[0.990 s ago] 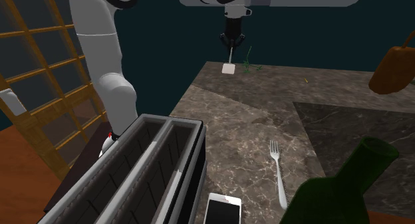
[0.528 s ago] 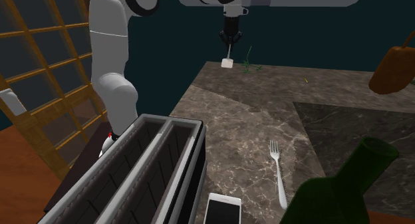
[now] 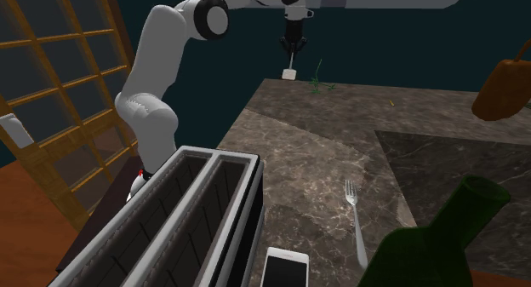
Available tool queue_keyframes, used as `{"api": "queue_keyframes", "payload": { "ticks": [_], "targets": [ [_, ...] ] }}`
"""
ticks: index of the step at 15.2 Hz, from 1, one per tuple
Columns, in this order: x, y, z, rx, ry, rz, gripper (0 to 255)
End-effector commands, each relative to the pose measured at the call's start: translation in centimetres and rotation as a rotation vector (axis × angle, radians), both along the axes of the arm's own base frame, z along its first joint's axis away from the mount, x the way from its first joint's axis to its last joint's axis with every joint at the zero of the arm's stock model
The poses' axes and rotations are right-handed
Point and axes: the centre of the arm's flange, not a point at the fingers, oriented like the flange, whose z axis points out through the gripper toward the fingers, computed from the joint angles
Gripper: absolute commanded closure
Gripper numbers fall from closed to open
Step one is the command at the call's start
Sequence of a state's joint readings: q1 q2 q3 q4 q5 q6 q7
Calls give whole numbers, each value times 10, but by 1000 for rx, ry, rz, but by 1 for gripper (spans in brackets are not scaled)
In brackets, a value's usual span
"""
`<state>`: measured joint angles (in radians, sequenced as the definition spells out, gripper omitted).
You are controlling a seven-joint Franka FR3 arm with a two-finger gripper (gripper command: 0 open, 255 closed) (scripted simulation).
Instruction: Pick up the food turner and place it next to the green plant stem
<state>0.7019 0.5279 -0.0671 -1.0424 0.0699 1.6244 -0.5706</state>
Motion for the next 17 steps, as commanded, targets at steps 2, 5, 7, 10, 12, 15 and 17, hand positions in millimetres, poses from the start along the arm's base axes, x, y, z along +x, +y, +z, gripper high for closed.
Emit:
{"api": "queue_keyframes", "payload": {
  "ticks": [2, 5, 7, 10, 12, 15, 17],
  "targets": [
    [2, 5, -14, 0, 0, -1, 255],
    [2, 5, -30, 0, 0, -1, 255],
    [2, 5, -41, 0, 0, -1, 255],
    [2, 5, -57, 0, 0, -1, 255],
    [2, 5, -67, 0, 0, -1, 255],
    [2, 5, -83, 0, 0, -1, 255],
    [2, 5, -94, 0, 0, -1, 255]
  ]
}}
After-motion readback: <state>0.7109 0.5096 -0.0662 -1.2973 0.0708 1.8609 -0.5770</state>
